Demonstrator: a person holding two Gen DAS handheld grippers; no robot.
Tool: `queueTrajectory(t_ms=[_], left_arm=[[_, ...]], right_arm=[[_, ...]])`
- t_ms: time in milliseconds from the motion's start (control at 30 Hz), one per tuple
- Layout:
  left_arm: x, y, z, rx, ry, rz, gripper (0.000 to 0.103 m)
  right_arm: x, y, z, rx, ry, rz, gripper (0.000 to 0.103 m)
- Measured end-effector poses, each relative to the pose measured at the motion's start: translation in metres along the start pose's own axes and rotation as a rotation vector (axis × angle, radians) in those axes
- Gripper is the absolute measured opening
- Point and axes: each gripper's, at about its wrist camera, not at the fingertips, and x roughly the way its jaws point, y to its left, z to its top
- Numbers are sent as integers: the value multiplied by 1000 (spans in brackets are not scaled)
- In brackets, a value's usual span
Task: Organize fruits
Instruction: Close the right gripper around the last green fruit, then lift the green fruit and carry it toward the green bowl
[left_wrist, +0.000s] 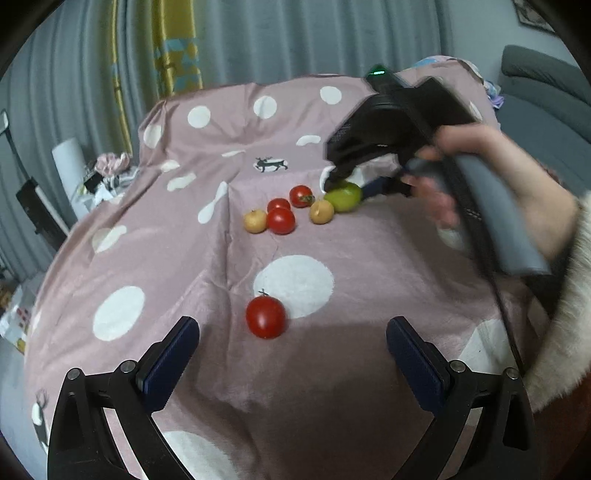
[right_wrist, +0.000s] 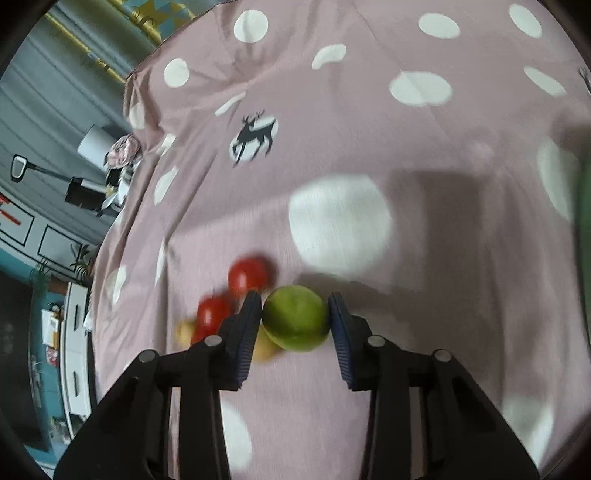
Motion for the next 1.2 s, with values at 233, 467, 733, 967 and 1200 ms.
queueTrajectory(t_ms=[233, 467, 733, 967, 1200], left_arm=[[6, 13, 3, -160, 38, -158, 101], [13, -4, 3, -120, 41, -134, 101], [18, -23, 8, -95, 44, -197, 101], [39, -36, 19, -79, 101, -346, 101], [56, -32, 29, -134, 114, -340, 96]], right_arm=[[-38, -15, -56, -32, 37, 89, 35], [-42, -27, -90, -42, 137, 143, 34], [-67, -28, -115, -130, 152, 189, 33], [-64, -46, -106, -48, 173, 265, 36], [-38, -33, -97, -65, 253, 342, 43]])
